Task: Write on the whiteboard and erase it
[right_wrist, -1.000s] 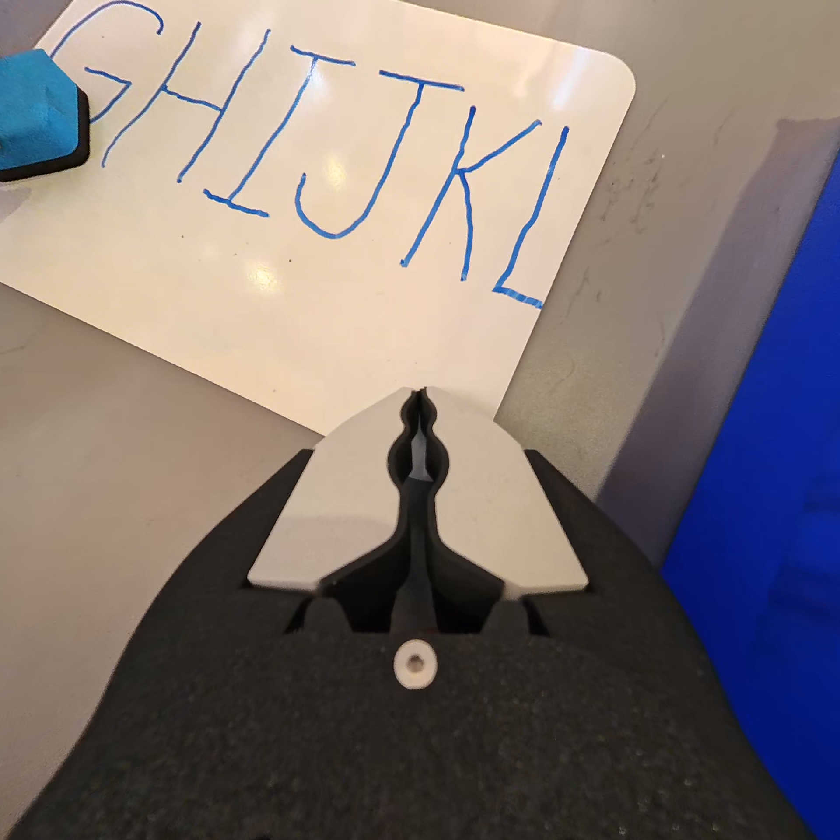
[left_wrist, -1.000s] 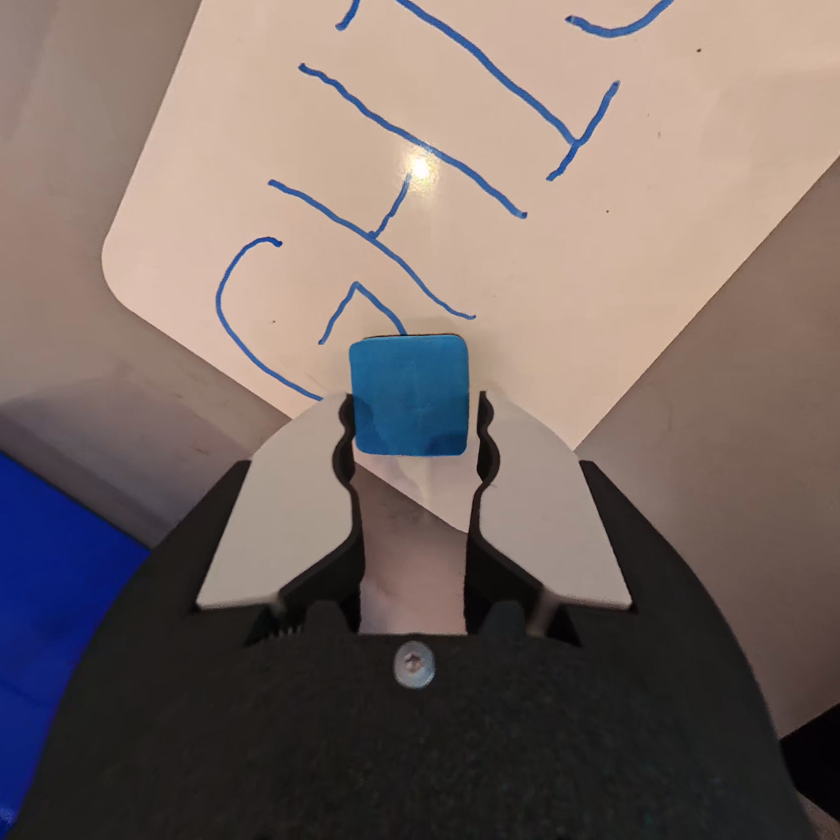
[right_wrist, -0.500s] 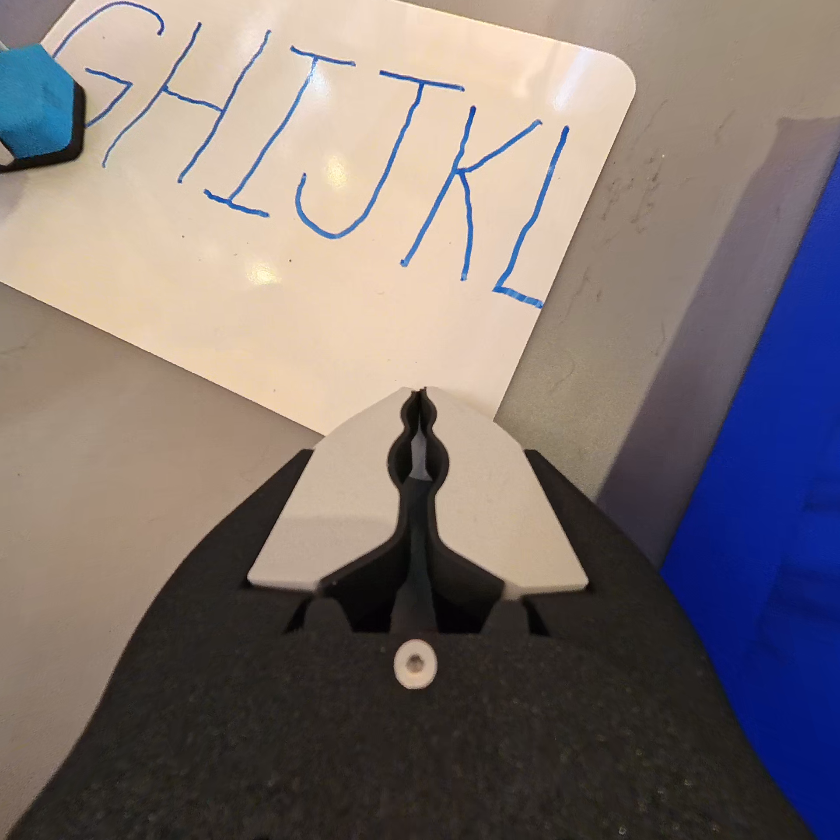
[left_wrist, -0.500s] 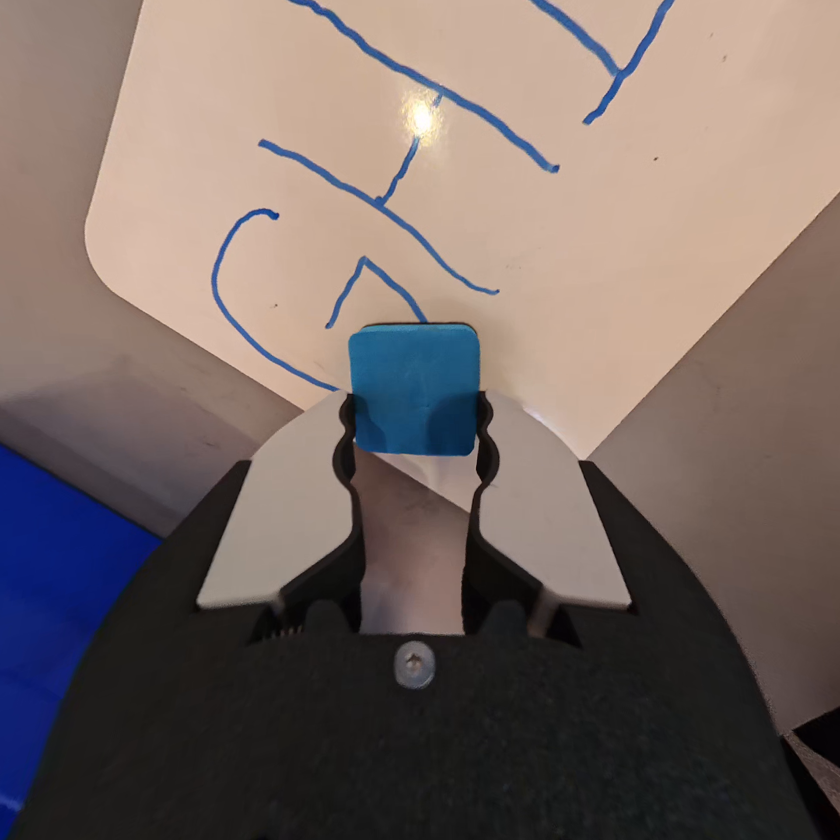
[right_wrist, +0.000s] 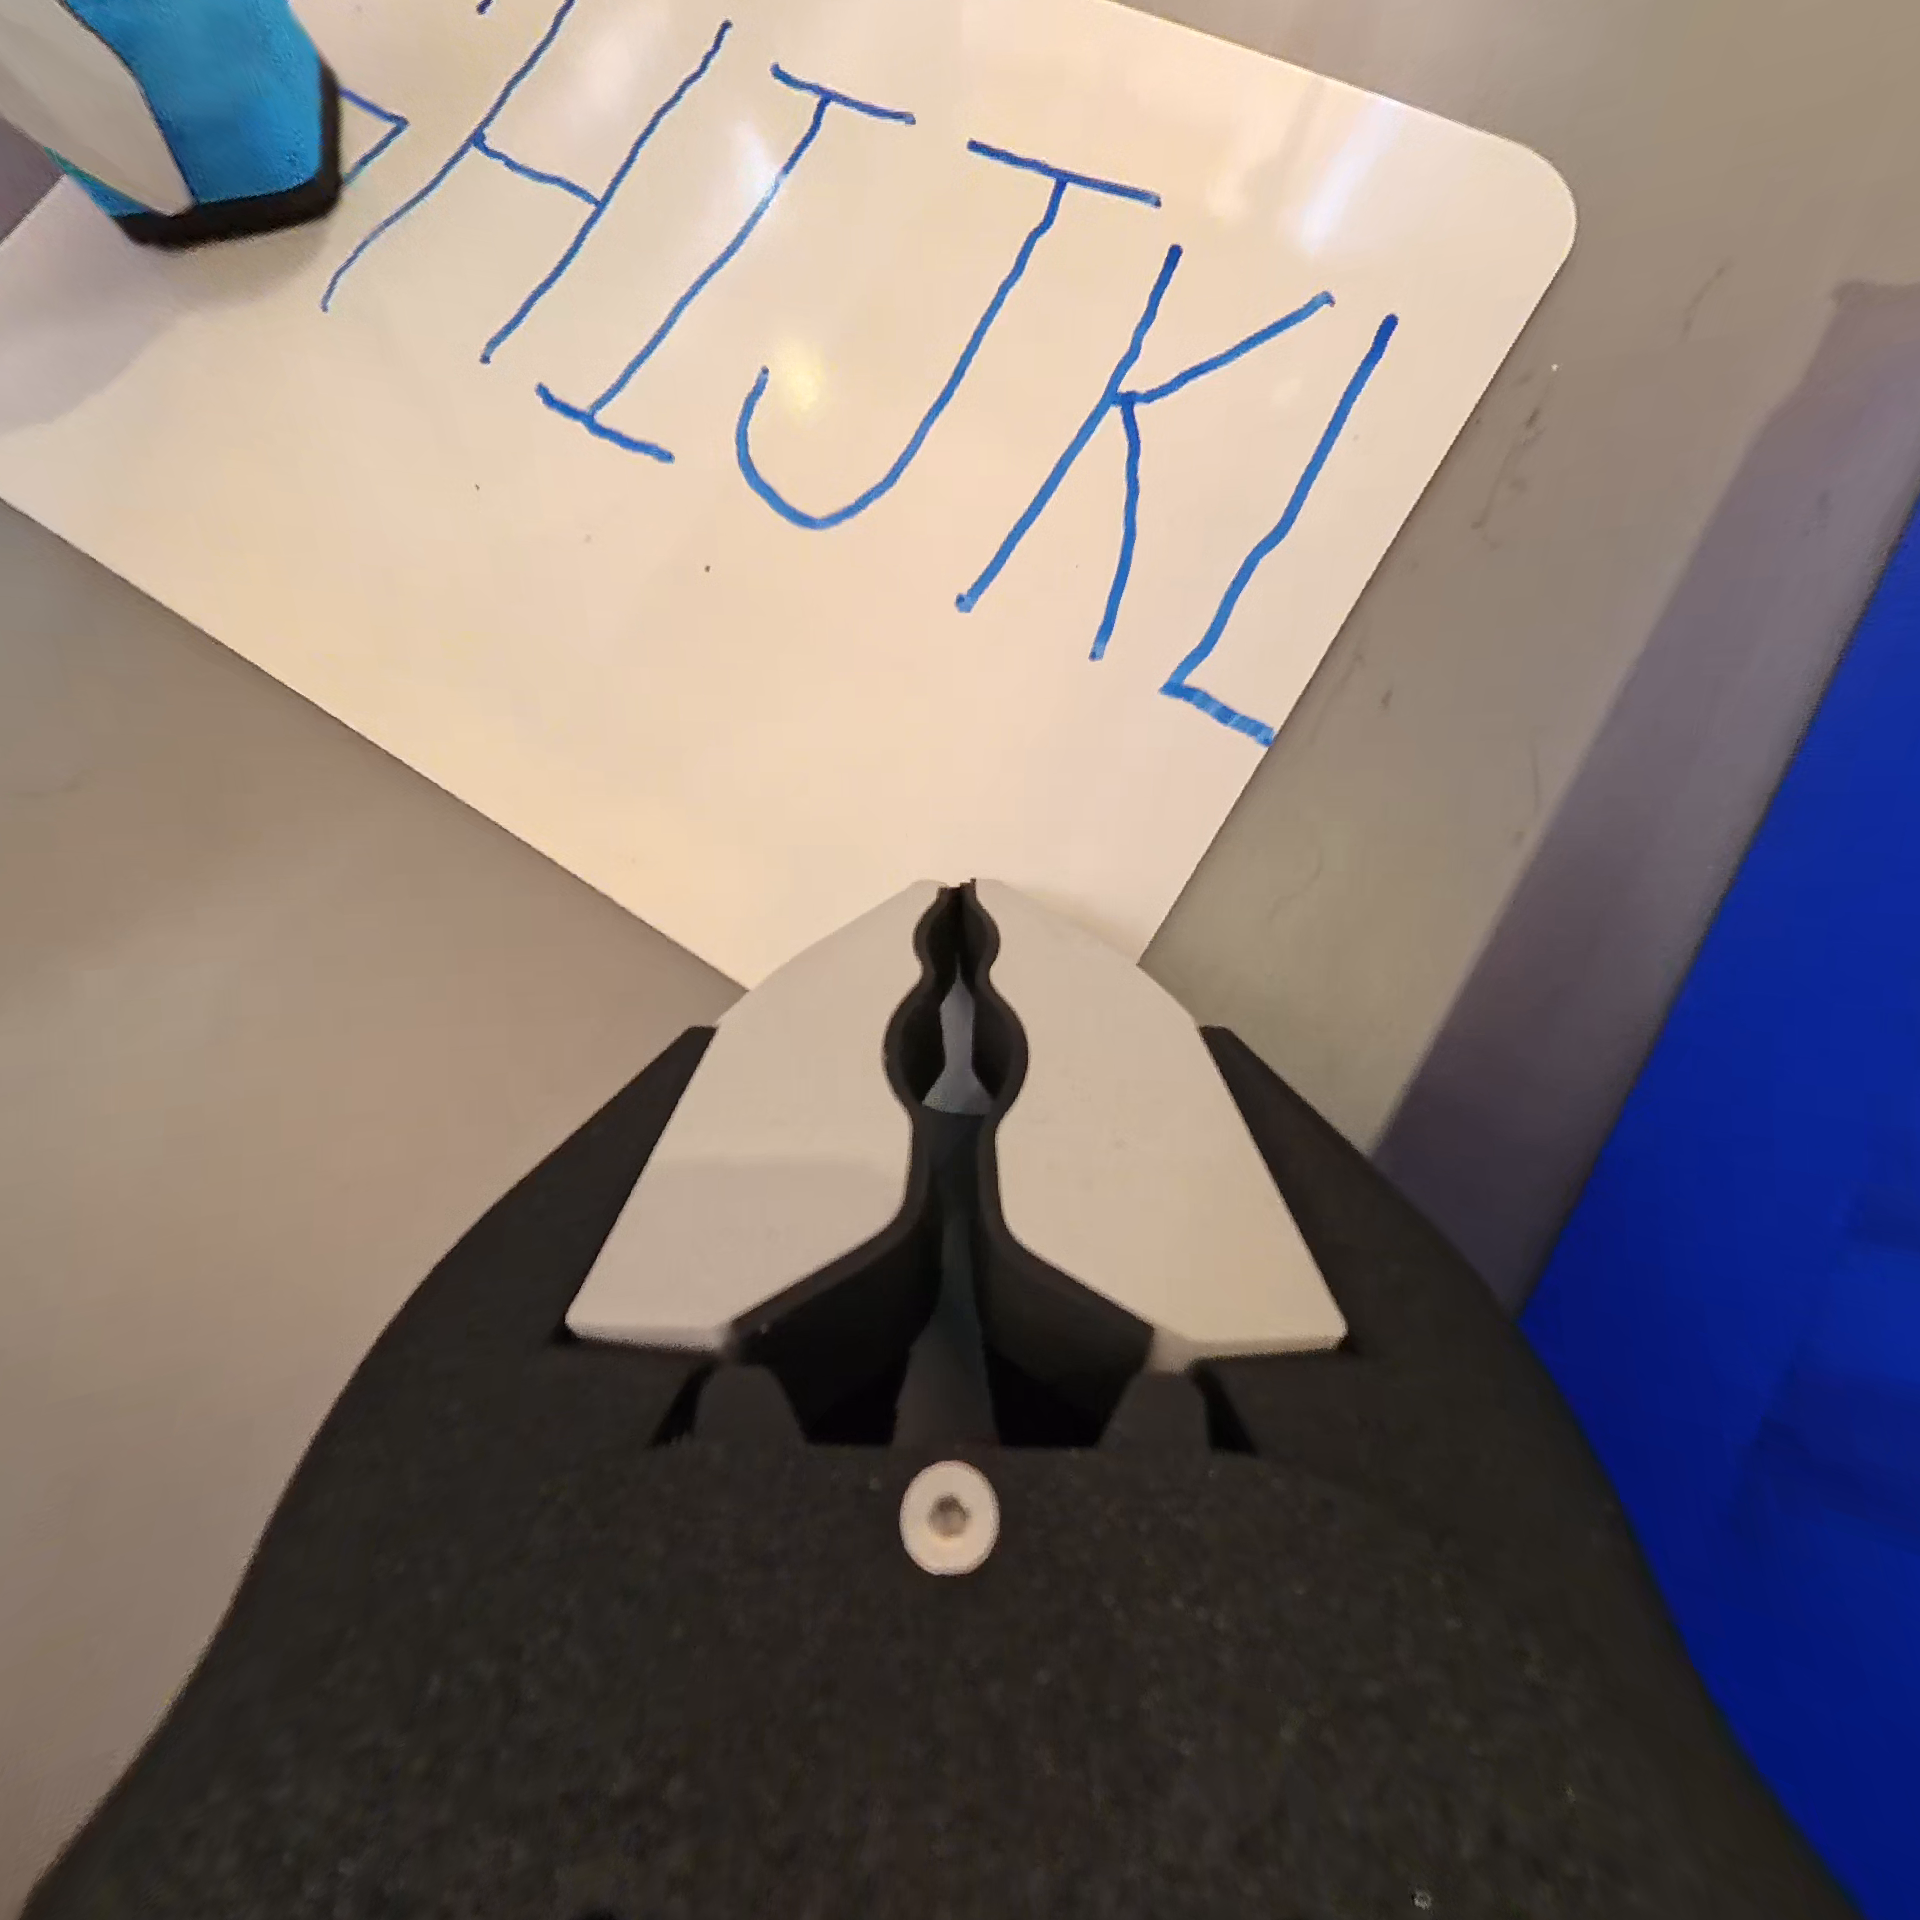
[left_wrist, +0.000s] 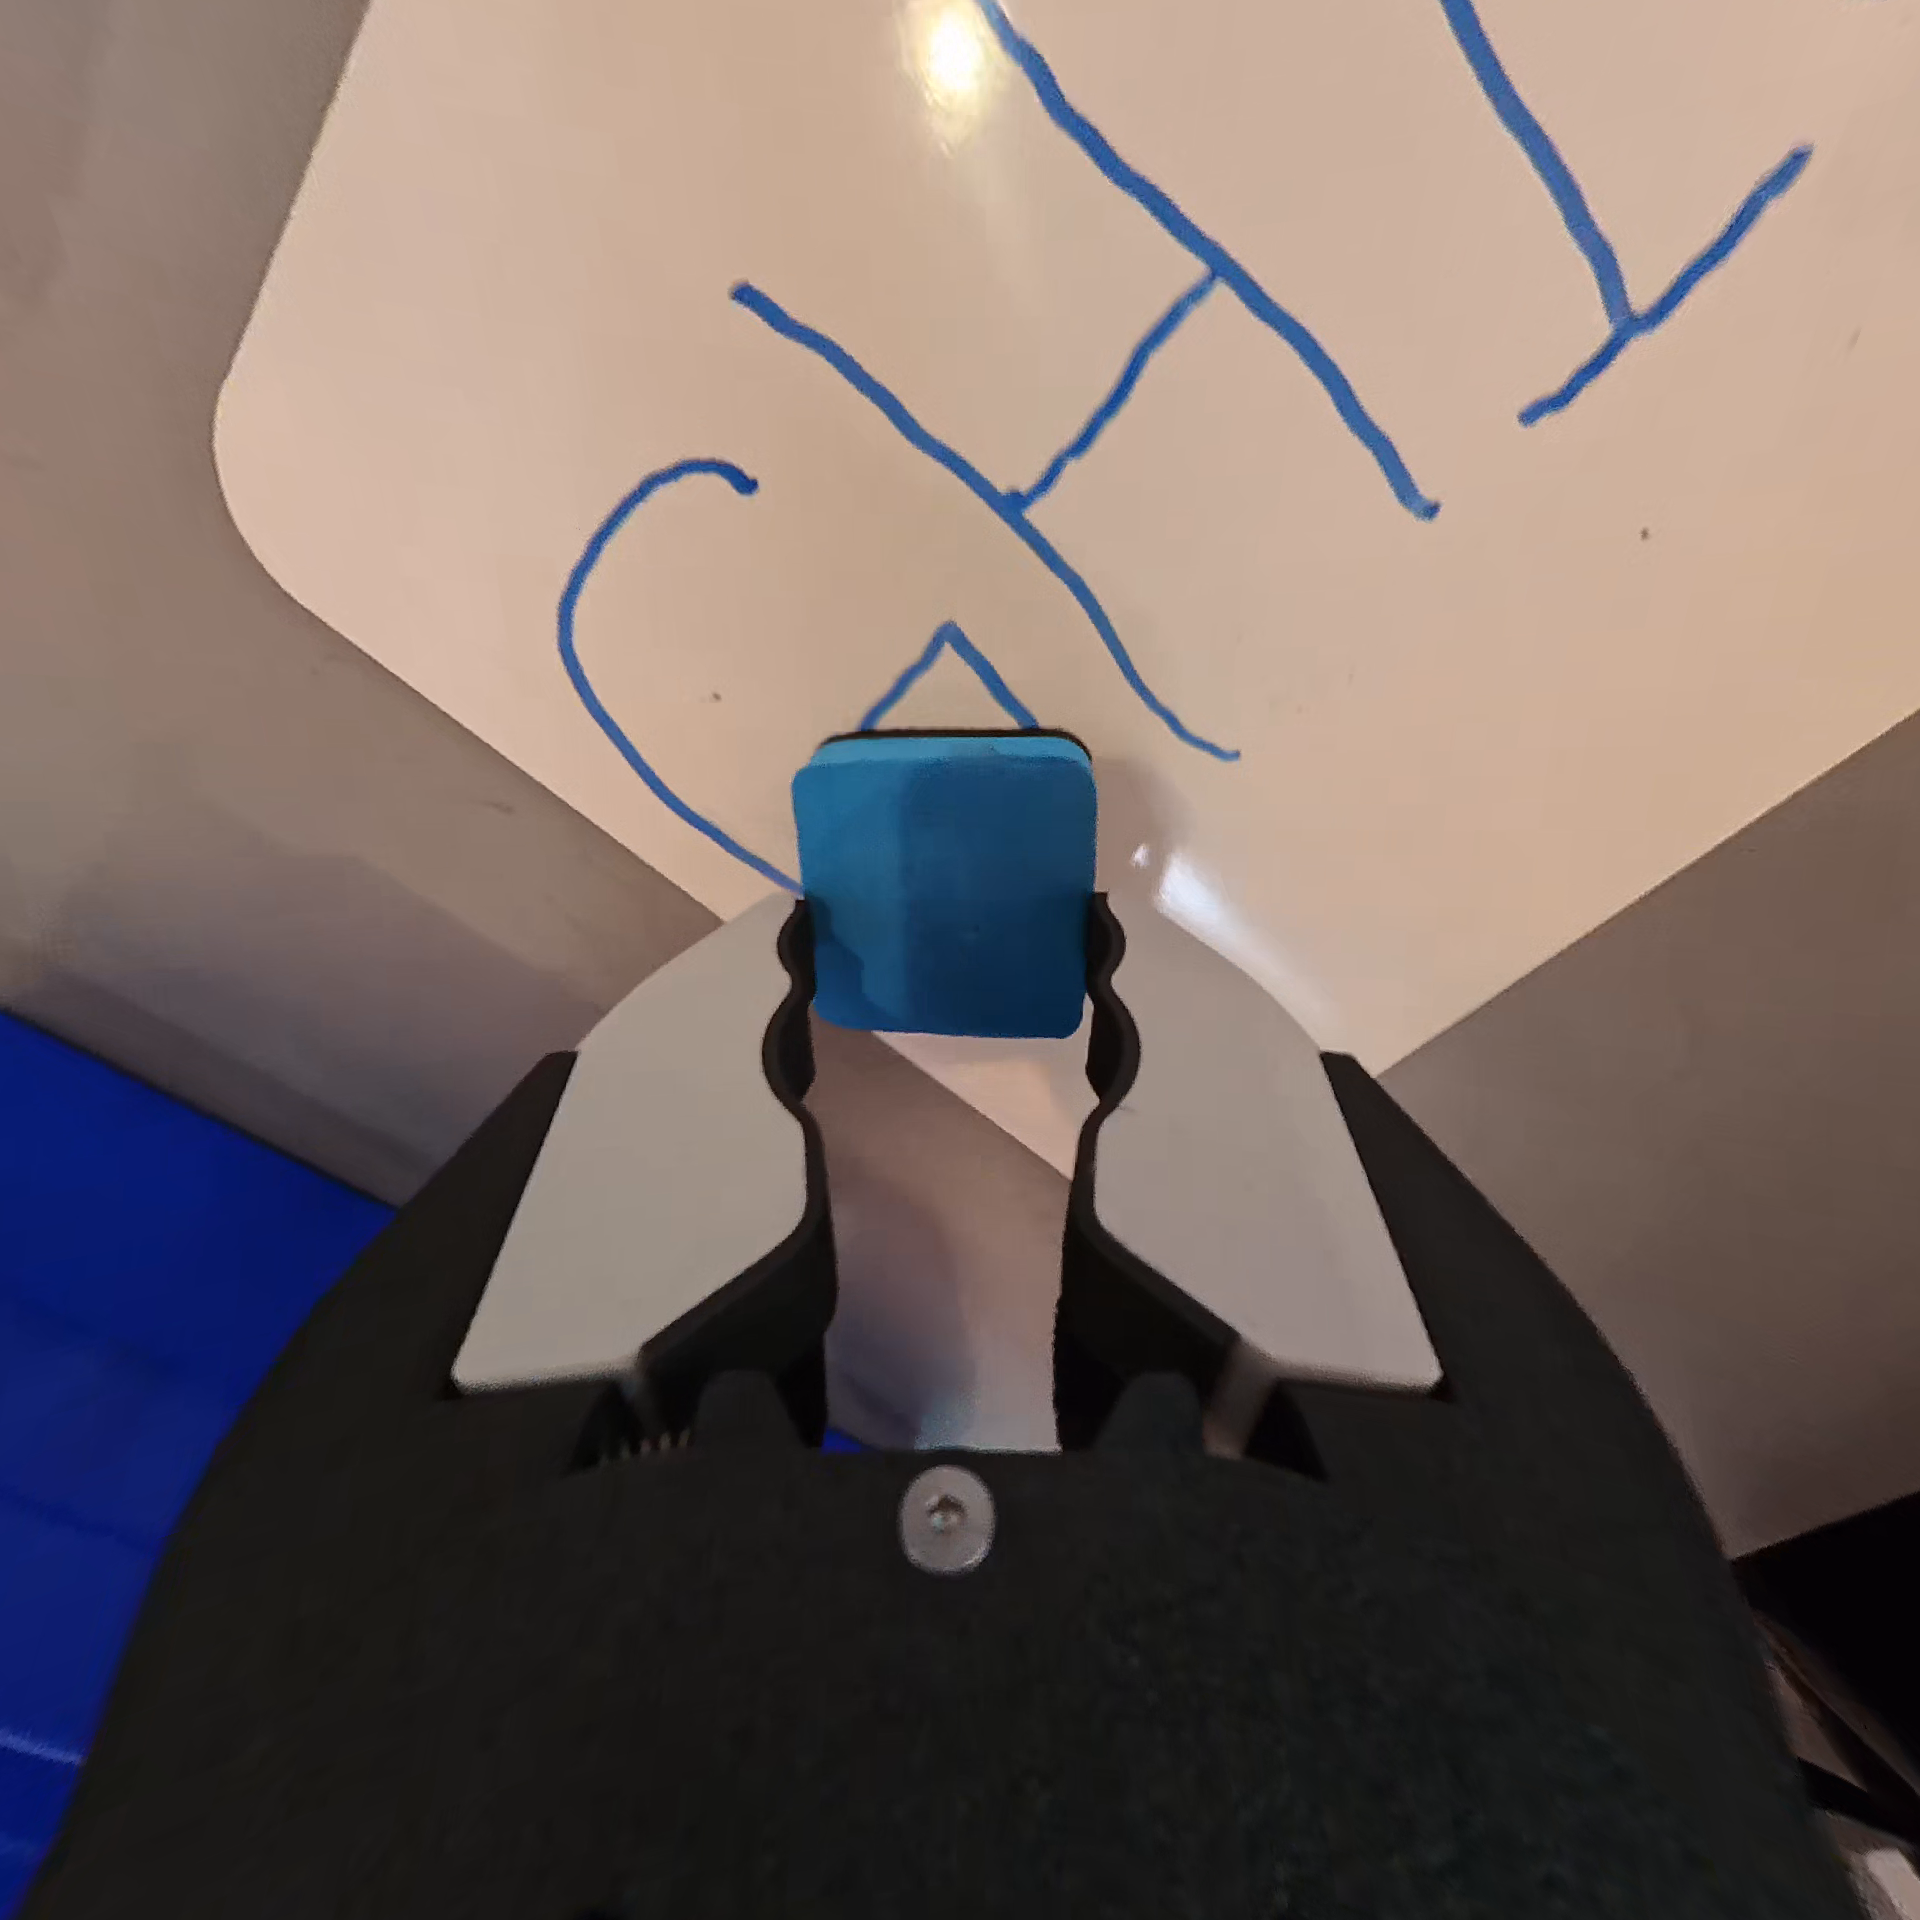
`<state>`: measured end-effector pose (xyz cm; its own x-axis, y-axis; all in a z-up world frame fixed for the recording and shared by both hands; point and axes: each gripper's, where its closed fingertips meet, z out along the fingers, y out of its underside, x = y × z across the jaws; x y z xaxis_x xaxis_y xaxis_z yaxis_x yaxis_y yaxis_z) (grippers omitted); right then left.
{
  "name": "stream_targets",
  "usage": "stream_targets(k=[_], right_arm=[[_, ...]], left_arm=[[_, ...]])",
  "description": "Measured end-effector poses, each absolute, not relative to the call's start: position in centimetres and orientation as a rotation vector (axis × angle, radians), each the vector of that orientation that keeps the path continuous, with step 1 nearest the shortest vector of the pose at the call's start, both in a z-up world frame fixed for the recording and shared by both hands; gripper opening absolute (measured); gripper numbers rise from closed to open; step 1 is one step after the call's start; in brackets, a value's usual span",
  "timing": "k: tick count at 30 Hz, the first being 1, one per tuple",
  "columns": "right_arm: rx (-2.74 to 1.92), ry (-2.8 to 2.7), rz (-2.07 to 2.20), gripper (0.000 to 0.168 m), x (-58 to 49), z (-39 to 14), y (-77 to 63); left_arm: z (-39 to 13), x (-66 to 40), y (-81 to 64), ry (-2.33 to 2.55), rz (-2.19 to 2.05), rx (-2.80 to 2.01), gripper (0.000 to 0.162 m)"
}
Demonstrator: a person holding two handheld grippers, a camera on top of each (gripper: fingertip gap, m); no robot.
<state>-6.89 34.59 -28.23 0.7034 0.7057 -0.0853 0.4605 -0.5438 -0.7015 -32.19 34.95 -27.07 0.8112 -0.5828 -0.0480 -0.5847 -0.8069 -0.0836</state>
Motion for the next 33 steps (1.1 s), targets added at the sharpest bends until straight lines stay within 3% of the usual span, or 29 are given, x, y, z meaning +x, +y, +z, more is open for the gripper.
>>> stream_targets(k=[20,21,23,25,26,27,29,33], right_arm=[[-2.227,-0.906,0.47,0.001,-7.0,-28.2,34.5],[-2.225,-0.908,0.469,0.001,-7.0,-28.2,34.4],[-2.225,-0.909,0.469,0.001,-7.0,-28.2,34.4],[-2.226,-0.908,0.473,0.001,-7.0,-28.2,34.4],[-2.226,-0.908,0.474,0.001,-7.0,-28.2,34.4],[-2.225,-0.909,0.475,0.001,-7.0,-28.2,34.4],[-2.224,-0.91,0.475,0.001,-7.0,-28.2,34.4],[-2.223,-0.911,0.474,0.001,-7.0,-28.2,34.4]], left_arm=[[-26.3,-32.6,33.8,1.27,-0.012,-2.809,0.051],[-26.1,-32.7,33.9,1.285,-0.006,-2.79,0.057],[-25.8,-32.6,34.4,1.315,0.02,-2.724,0.084],[-25.8,-33.0,33.7,1.378,0.014,-2.727,0.082],[-25.8,-33.2,33.6,1.396,0.034,-2.708,0.079],[-25.6,-33.4,33.7,1.394,0.05,-2.679,0.064],[-25.2,-33.2,34.4,1.367,0.05,-2.605,0.021],[-25.7,-32.5,35.4,1.24,-0.011,-2.579,0.0]])
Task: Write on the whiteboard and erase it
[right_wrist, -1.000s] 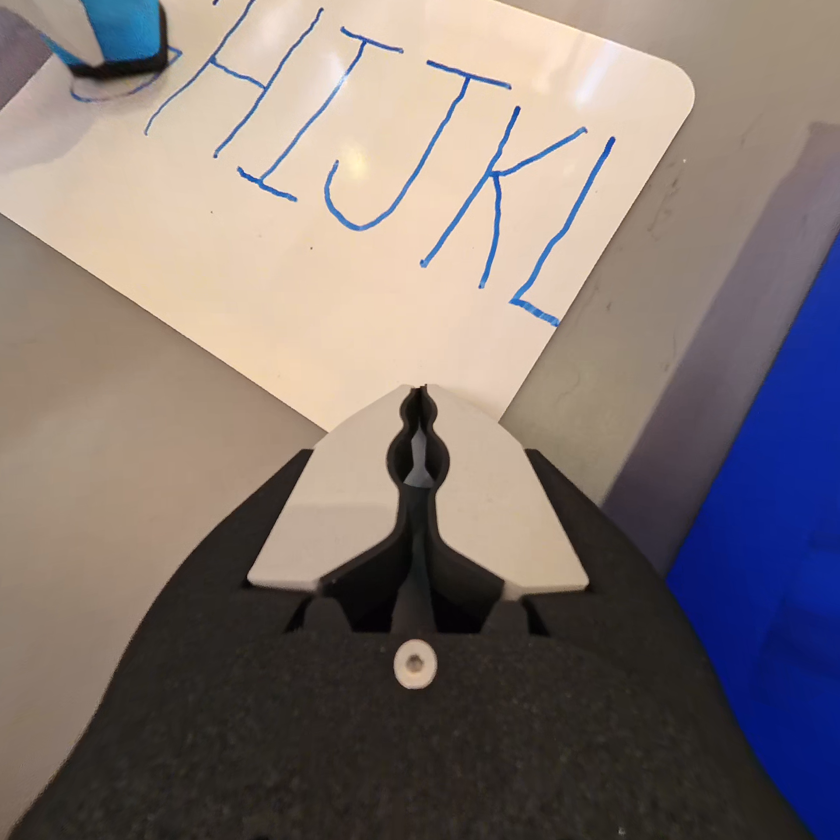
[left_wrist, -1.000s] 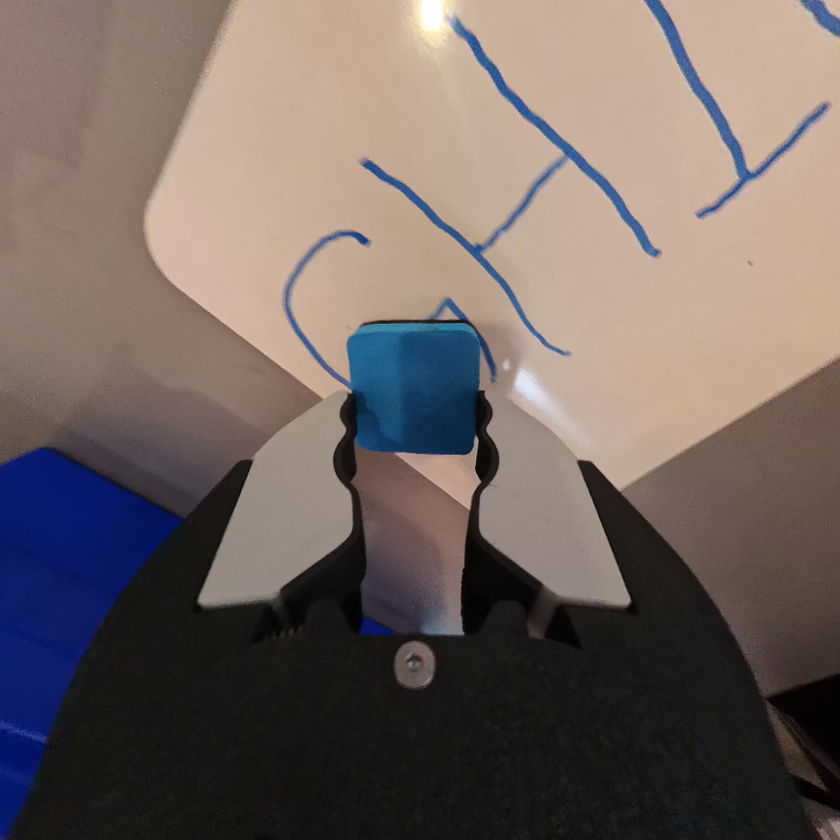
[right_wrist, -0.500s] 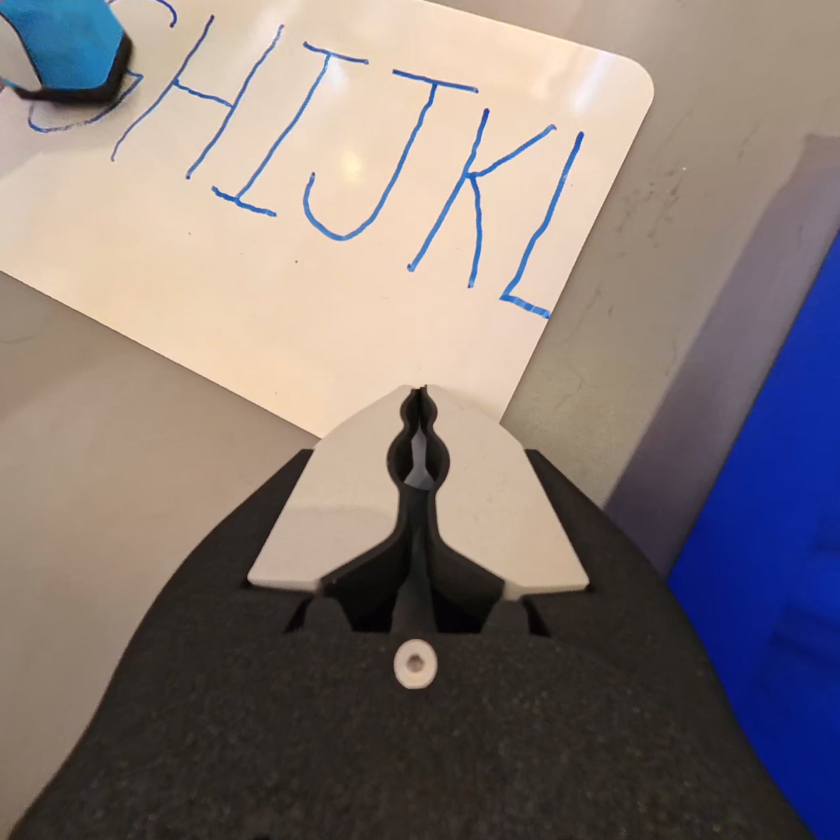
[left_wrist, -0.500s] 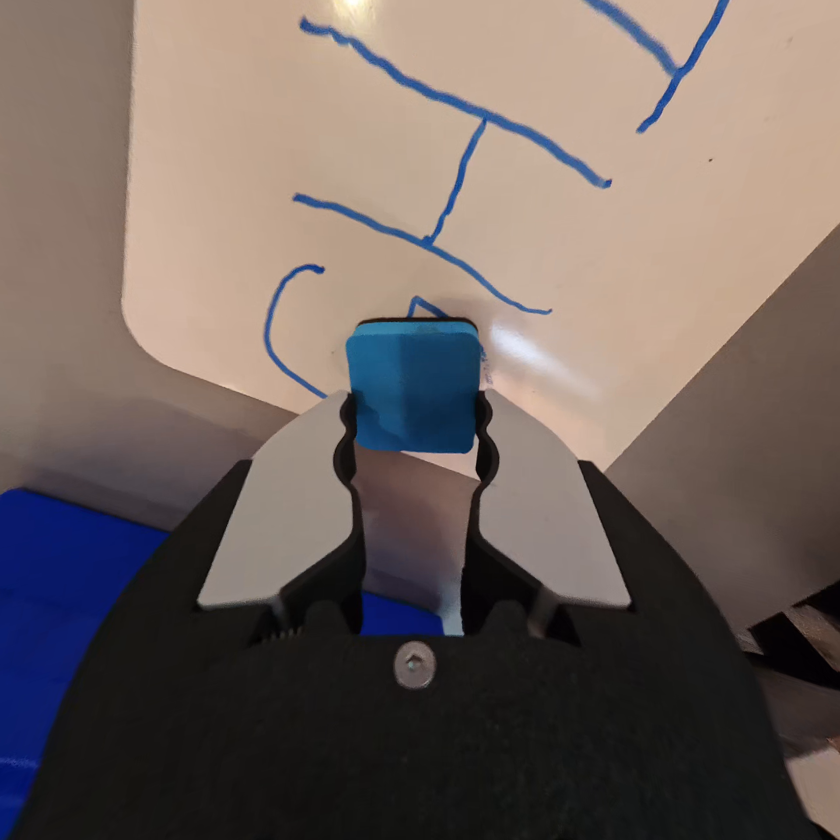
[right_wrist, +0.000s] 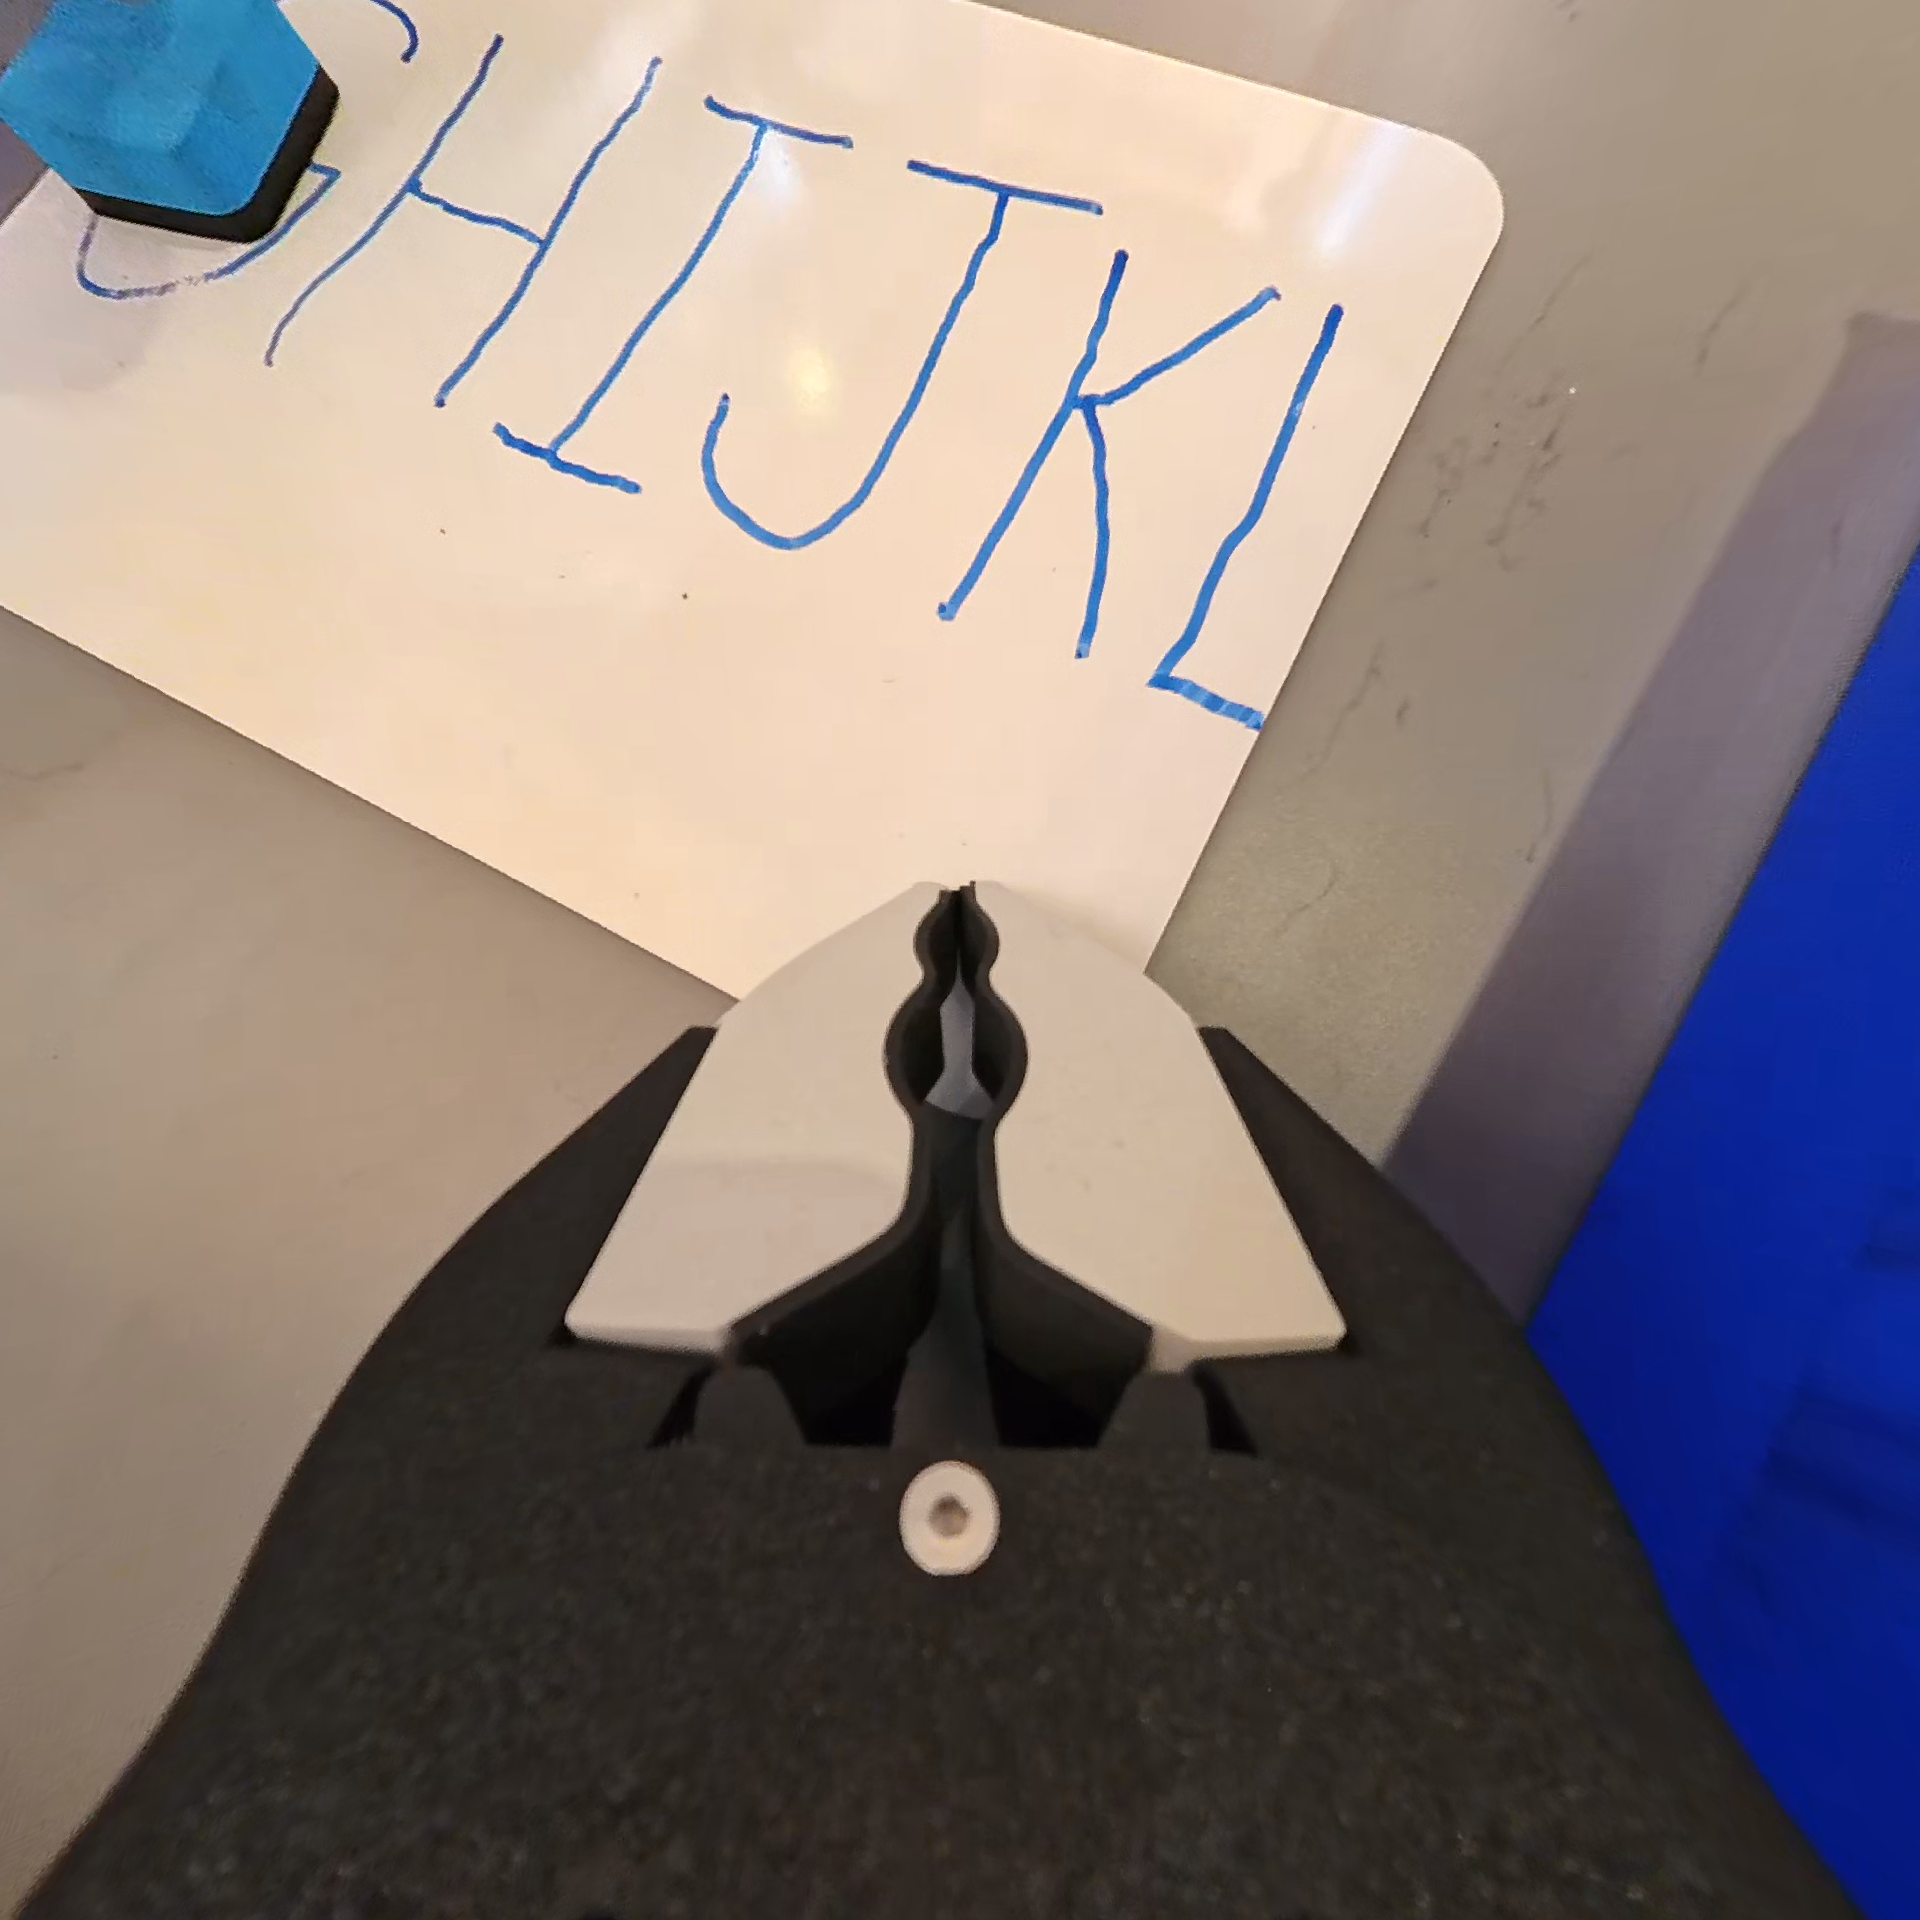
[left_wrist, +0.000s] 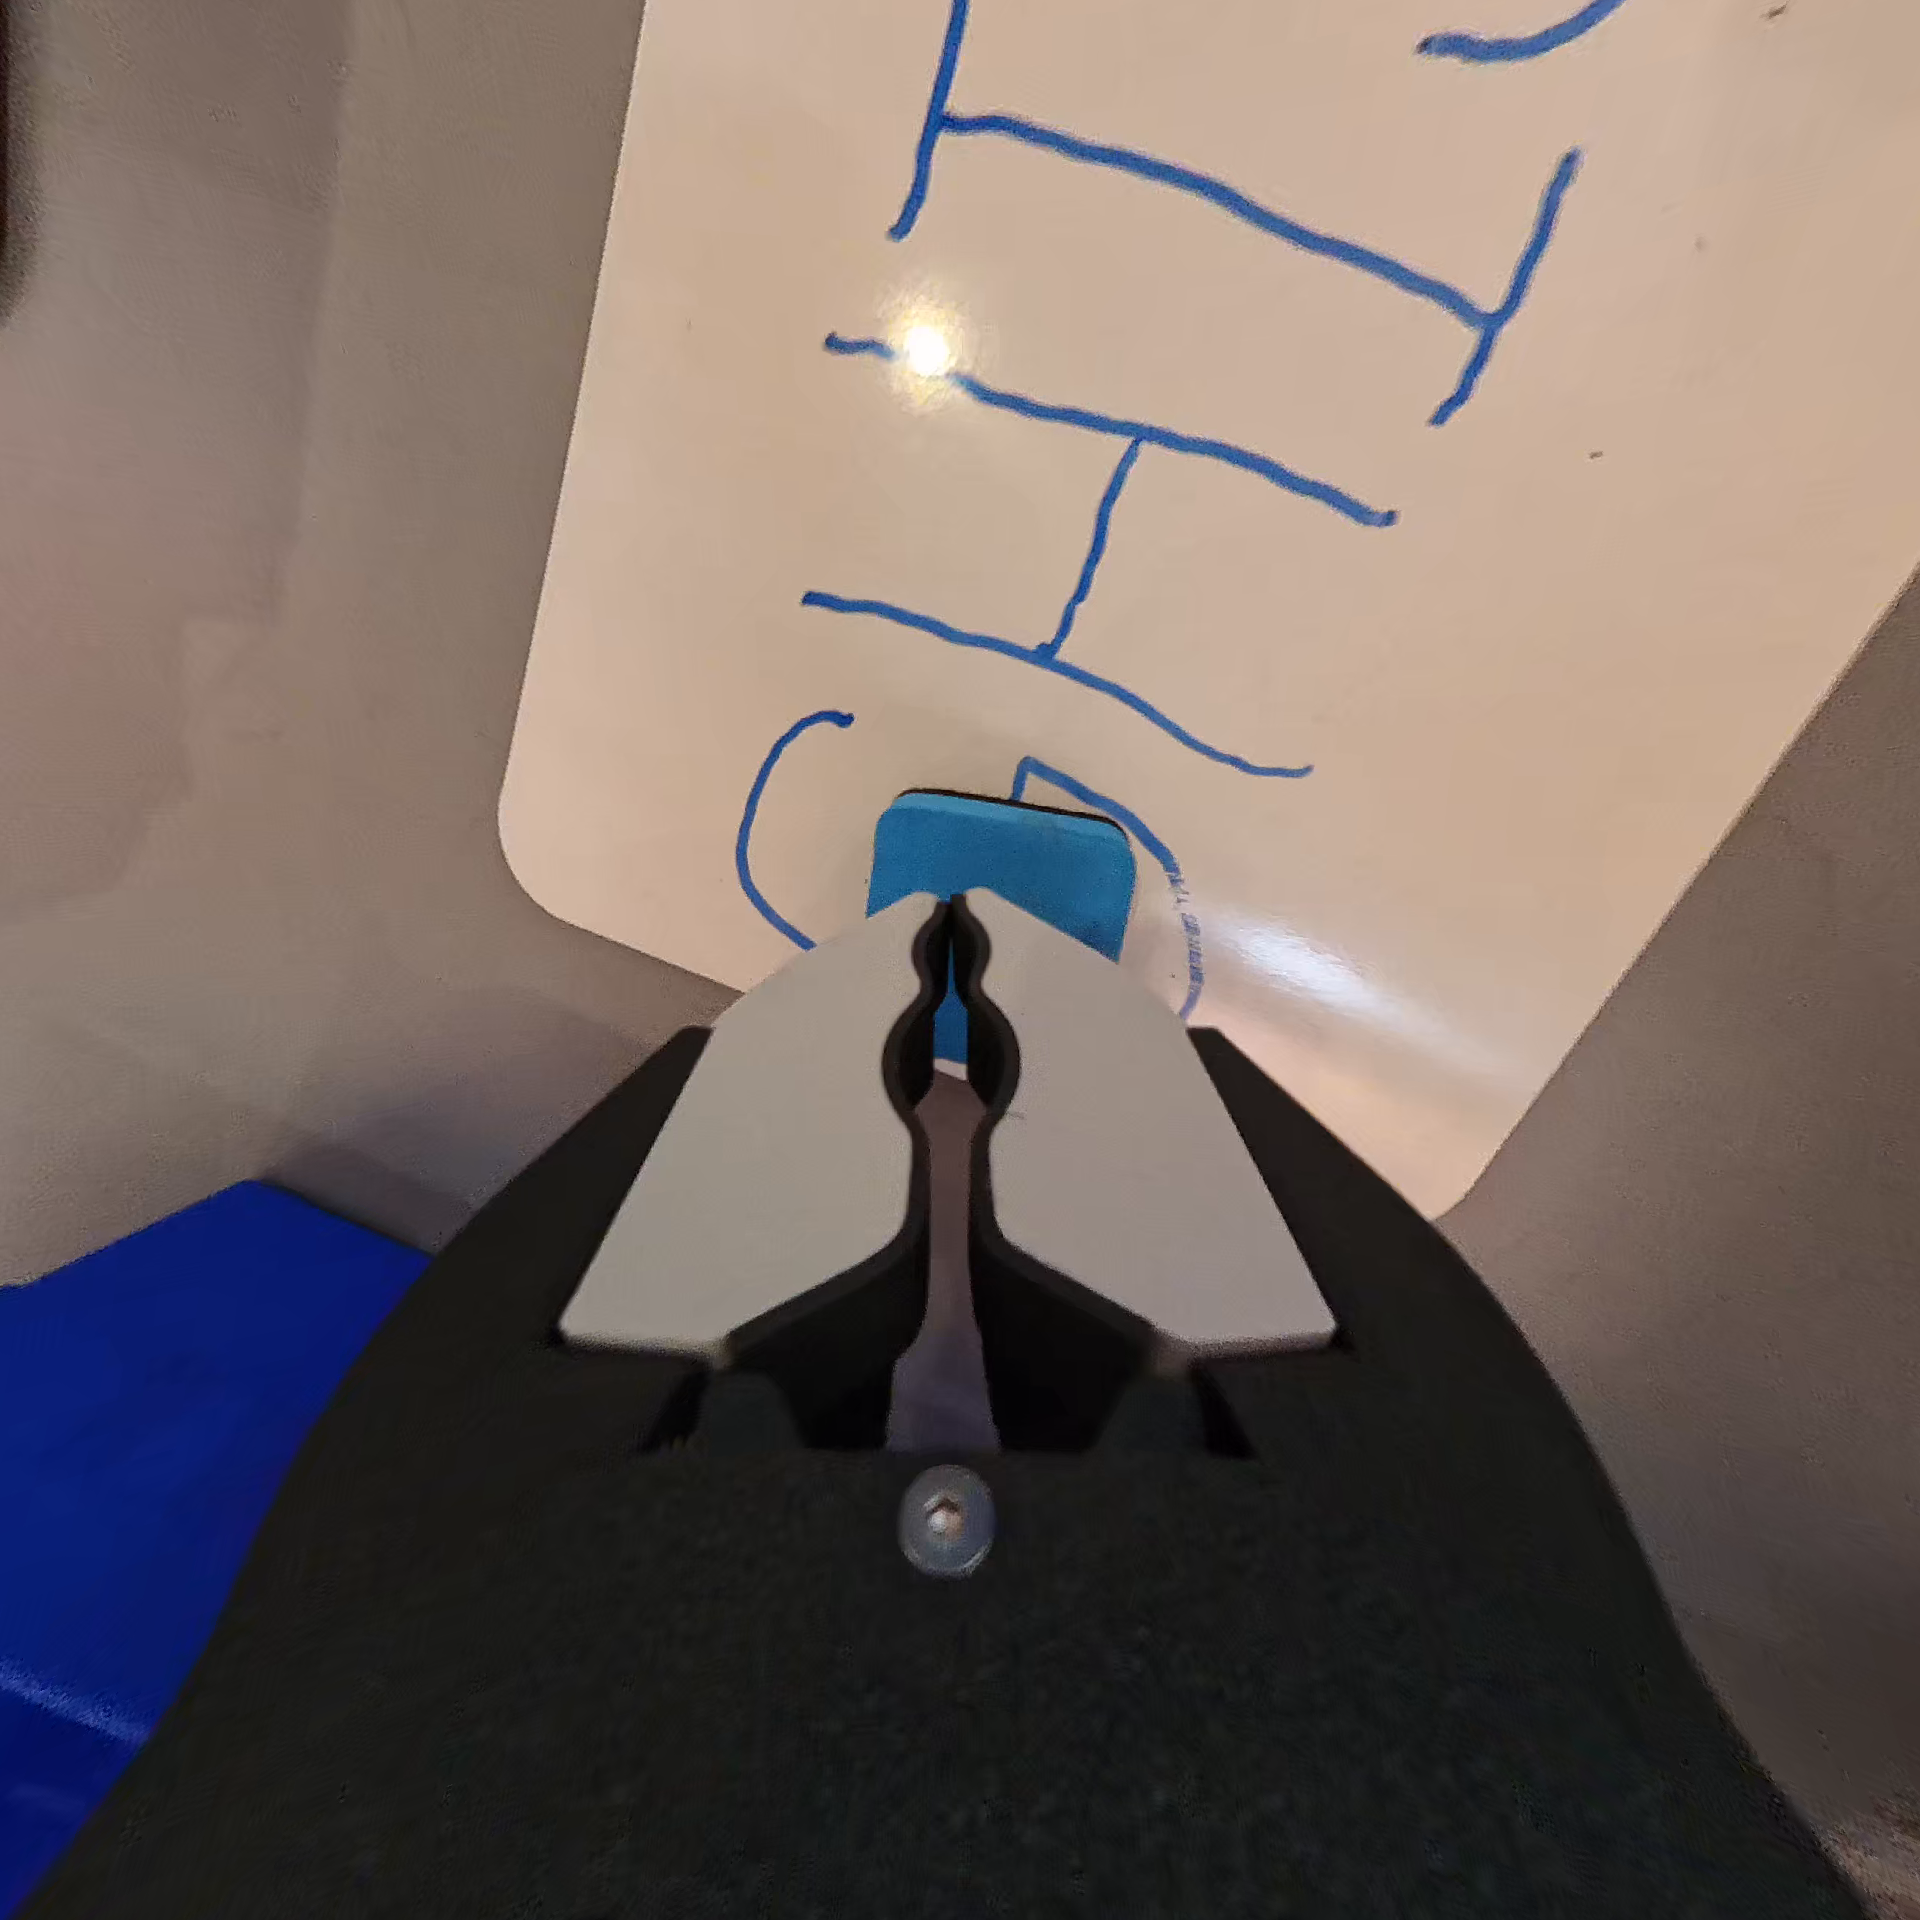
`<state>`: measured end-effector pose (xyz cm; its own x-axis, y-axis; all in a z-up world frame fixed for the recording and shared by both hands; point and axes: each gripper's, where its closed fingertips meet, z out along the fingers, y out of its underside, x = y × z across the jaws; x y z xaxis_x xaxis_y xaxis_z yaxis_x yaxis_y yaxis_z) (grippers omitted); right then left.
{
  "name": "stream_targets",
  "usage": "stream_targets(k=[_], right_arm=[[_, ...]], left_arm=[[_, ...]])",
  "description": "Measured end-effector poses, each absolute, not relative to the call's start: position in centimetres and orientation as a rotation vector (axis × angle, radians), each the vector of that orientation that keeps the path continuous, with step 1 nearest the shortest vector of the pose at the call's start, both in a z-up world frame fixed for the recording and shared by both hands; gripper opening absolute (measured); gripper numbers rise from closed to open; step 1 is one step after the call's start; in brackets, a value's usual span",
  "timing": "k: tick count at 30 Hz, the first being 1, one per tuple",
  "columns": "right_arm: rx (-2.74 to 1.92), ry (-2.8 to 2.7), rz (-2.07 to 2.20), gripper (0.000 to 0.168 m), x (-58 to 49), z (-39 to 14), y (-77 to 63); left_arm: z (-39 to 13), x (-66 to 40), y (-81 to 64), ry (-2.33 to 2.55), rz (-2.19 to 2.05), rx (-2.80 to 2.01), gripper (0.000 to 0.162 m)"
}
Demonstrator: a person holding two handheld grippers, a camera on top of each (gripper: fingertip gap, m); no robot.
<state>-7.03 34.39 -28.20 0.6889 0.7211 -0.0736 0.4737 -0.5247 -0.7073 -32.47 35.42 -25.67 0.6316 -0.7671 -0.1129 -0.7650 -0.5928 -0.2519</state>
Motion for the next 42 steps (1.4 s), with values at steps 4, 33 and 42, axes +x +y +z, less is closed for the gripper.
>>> stream_targets(k=[4,33,42], right_arm=[[-2.221,-0.912,0.47,0.001,-7.0,-28.2,34.4],[-2.215,-0.926,0.467,0.001,-7.1,-28.2,34.4],[-2.213,-0.93,0.465,0.001,-7.2,-28.2,34.3]], left_arm=[[-26.2,-31.7,34.0,1.252,-0.088,-2.594,0.0],[-26.2,-32.6,34.5,1.085,-0.038,-2.633,0.0],[-26.2,-34.4,31.9,1.014,0.014,-2.75,0.0]])
